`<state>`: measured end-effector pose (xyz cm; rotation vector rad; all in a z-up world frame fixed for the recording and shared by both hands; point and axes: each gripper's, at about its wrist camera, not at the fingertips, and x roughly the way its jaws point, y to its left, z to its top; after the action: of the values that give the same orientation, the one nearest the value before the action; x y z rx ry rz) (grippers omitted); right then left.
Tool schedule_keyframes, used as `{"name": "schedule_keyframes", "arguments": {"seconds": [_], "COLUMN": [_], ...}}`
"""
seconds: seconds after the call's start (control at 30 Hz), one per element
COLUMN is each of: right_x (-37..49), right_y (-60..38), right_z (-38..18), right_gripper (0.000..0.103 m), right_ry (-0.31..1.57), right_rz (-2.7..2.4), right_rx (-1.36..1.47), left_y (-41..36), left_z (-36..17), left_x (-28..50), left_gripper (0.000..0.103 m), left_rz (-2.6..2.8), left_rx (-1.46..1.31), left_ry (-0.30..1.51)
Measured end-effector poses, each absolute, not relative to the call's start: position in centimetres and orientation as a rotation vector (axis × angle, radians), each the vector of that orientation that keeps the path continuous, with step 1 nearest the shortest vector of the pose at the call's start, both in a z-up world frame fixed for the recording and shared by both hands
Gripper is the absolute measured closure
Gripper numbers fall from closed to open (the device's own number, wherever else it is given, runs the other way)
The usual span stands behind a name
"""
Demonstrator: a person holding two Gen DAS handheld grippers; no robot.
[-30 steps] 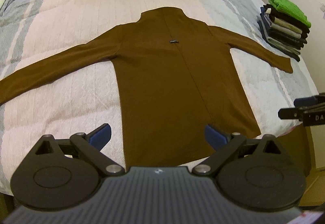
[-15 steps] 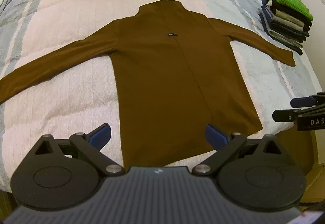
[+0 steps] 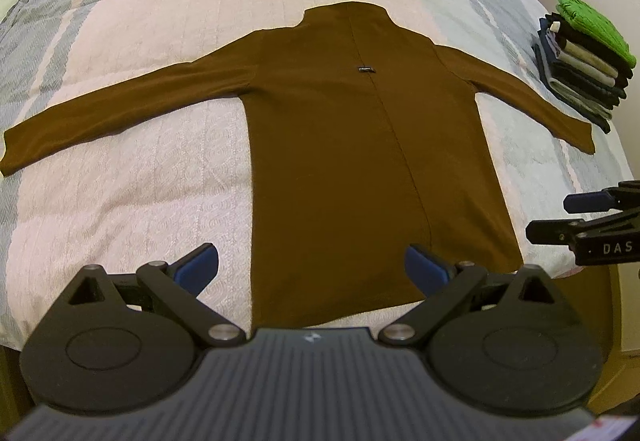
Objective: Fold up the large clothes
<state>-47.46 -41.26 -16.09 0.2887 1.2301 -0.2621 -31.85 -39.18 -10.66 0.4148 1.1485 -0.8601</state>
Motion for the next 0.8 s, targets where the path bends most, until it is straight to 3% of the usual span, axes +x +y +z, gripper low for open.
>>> {"name": "schedule_keyframes", "arguments": {"seconds": [0.5,0.8], "right_x": [-46.1,-42.0], "right_y": [-42.2,-39.7], "right_z": [-16.3,-15.8], "right_gripper": [0.03,0.03], "right_ry": [1.2,1.134], "right_rz": [-0.245,-0.121], "right_rx": [0.292,0.203], "left_y": [-39.0,-33.1], "left_z": [-10.3,-9.6], "left_x": [-30.7,-26.7], "left_gripper": [0.005,0.005], "left_rz": [-0.824,-0.677], "left_rx": [0.387,0.316], "left_ry": [1.139,1.109]}}
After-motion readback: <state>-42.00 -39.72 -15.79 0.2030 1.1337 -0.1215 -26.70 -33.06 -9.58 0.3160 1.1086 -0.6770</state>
